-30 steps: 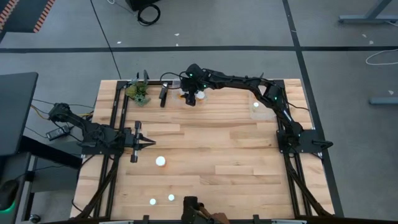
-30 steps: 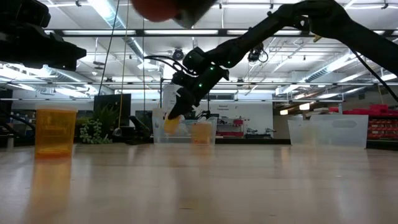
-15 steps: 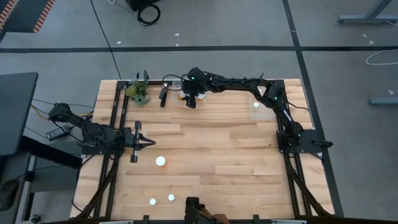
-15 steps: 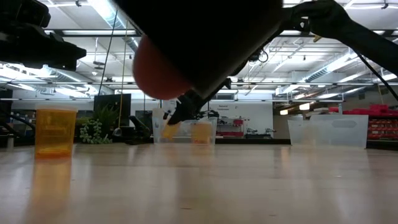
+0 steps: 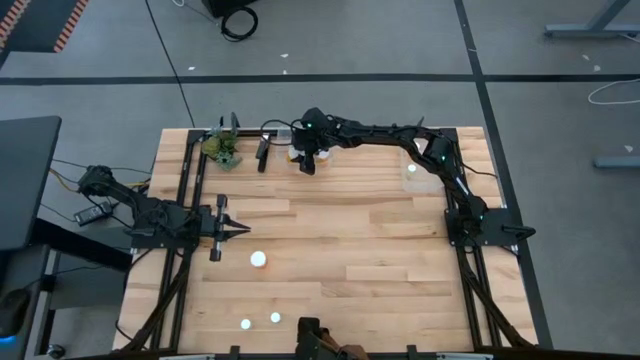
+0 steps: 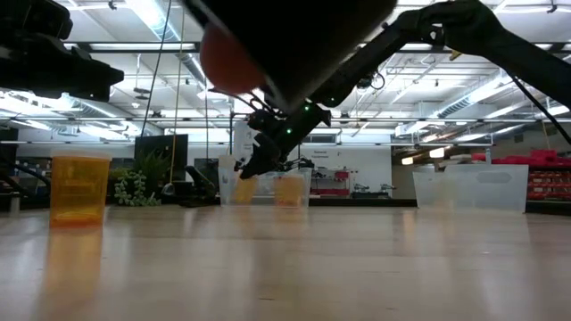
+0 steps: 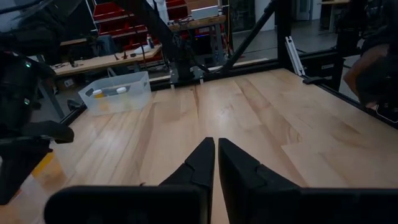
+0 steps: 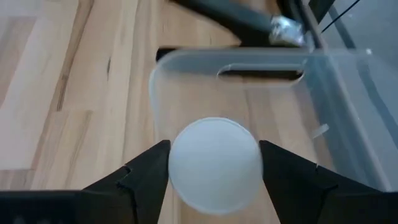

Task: Pick and place medicine bottles into bin by pill shape (circle, oval)
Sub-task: Put the right big orange pill bottle into the left transparent bin, then put the big orange pill bottle into the left transparent bin

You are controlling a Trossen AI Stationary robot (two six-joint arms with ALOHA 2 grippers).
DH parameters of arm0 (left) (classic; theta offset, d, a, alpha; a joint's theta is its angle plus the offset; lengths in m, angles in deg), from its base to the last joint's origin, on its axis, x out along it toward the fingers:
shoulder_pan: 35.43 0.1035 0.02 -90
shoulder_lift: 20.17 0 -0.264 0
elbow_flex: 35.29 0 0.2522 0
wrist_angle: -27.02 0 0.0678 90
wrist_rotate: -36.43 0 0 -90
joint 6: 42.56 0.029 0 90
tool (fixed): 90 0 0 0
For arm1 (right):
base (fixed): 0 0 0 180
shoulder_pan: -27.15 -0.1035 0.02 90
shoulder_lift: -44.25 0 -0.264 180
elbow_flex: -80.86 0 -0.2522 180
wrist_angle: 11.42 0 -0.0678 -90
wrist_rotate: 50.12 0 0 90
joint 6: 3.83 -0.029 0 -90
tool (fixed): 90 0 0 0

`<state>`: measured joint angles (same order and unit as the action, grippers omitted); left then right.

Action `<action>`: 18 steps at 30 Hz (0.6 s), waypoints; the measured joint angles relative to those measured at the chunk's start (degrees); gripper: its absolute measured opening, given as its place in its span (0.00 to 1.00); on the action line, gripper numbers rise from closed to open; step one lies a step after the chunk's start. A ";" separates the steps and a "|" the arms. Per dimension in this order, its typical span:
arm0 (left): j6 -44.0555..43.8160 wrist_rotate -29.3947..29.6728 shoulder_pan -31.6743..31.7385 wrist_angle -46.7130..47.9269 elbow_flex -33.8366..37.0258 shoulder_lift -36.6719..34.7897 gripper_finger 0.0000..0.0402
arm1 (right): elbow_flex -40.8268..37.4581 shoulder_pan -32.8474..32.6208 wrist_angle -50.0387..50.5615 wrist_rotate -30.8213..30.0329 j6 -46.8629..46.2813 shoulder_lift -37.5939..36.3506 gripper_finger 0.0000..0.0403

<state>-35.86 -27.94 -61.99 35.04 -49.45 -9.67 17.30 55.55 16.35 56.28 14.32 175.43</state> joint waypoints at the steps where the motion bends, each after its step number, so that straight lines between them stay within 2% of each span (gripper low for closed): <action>1: -0.02 0.02 -0.02 0.02 0.00 0.00 0.07 | 0.34 0.01 -0.03 0.00 0.02 0.00 0.62; 8: -0.02 0.00 0.00 0.02 0.00 0.00 0.08 | 2.34 0.00 2.04 -0.02 -0.13 0.00 0.63; 18: 0.00 0.00 -0.02 0.02 0.00 -0.02 0.07 | 10.24 -2.00 12.42 -3.56 0.66 0.00 0.63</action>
<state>-35.86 -27.94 -62.01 35.06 -49.45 -9.69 27.54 53.56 28.77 52.72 14.98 175.43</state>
